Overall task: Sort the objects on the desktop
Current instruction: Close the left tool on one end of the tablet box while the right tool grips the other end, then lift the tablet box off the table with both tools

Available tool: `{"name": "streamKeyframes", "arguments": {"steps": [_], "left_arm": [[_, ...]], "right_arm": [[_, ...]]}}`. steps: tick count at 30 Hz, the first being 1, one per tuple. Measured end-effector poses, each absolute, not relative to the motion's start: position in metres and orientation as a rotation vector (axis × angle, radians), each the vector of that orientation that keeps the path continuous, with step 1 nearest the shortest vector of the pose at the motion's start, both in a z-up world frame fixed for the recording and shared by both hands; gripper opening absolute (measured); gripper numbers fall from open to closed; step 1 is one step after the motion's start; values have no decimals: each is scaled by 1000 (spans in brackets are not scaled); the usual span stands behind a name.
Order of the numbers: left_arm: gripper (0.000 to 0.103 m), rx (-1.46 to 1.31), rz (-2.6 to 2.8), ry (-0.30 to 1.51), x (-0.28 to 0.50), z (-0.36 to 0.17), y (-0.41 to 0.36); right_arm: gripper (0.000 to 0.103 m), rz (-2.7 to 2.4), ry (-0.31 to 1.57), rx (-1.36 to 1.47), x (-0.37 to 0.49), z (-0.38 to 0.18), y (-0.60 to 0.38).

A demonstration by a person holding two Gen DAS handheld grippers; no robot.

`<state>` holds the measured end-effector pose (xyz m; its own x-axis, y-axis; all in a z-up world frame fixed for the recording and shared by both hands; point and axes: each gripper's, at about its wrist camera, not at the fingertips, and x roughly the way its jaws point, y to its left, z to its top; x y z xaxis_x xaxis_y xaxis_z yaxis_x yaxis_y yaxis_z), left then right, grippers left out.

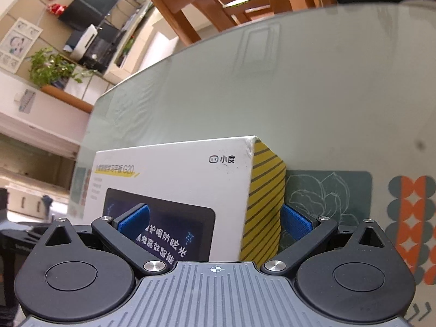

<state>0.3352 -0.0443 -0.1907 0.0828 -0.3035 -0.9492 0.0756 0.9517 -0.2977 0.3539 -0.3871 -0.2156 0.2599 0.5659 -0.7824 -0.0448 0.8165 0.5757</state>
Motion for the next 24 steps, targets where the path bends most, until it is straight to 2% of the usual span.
{"name": "streamKeyframes", "arguments": {"steps": [12,24], "left_arm": [[103,-340,-435,1549,352,-217,-33],[103,-380,-535,1481,350,-232,-25]], "right_arm": [[103,471,1328,557,360,-232,-399],[103,446,1359,559,365,-231,-395]]}}
